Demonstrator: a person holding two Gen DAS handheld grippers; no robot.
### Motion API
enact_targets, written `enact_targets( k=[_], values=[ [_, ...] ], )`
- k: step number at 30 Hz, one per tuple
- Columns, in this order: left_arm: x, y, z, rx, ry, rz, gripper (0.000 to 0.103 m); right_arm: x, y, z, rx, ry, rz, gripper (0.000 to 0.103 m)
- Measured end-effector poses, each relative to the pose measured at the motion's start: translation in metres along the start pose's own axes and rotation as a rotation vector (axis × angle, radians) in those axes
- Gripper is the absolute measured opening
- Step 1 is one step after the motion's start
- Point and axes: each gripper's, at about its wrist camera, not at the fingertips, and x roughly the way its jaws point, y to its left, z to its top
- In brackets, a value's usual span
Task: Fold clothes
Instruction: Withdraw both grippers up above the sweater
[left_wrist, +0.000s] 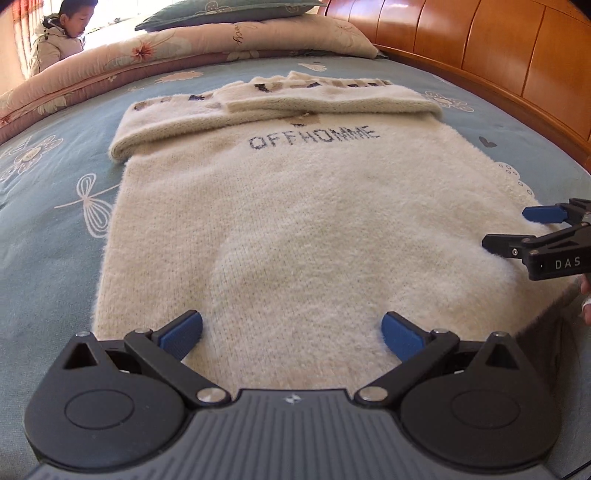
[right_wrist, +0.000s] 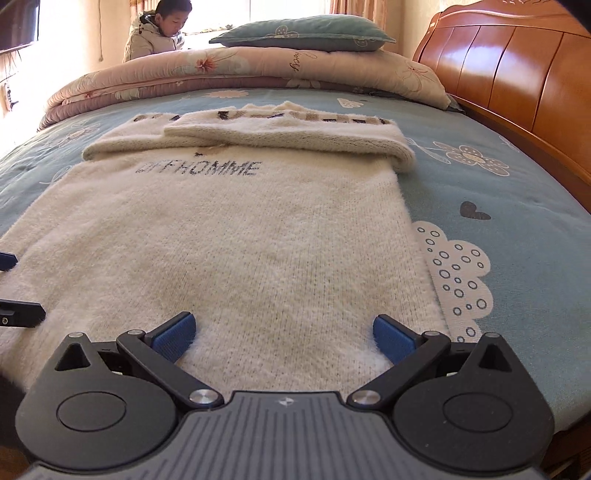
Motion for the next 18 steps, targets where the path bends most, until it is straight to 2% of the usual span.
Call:
enact_targets(
  k=[3, 6, 10, 13, 18],
  values=[
    [-0.008, -0.002, 0.003, 0.002, 0.009, 0.0, 0.102, -0.009, 0.007, 0.006, 0.021, 0.026, -0.005, 0.103],
    [-0.011, -0.006, 0.013, 0.003, -0.013, -0.005, 0.102, -0.016, 0.019, 0.01, 0.006, -0.029, 0.048, 0.103],
    [0.002, -0.017, 0.022, 0.024, 0.004, -0.001, 0.102, -0.015, 0.019, 0.002, -0.02, -0.035, 0.066, 0.103],
    [0.007, -0.02, 0.008, 0.014, 0.022, 0.001, 0.102, -0.014, 0.02, -0.004, -0.04, -0.039, 0.079, 0.103],
    [-0.01, -0.015, -0.018, 0.026, -0.036, -0.018, 0.102, -0.014, 0.019, -0.015, -0.068, -0.049, 0.102, 0.103]
  ],
)
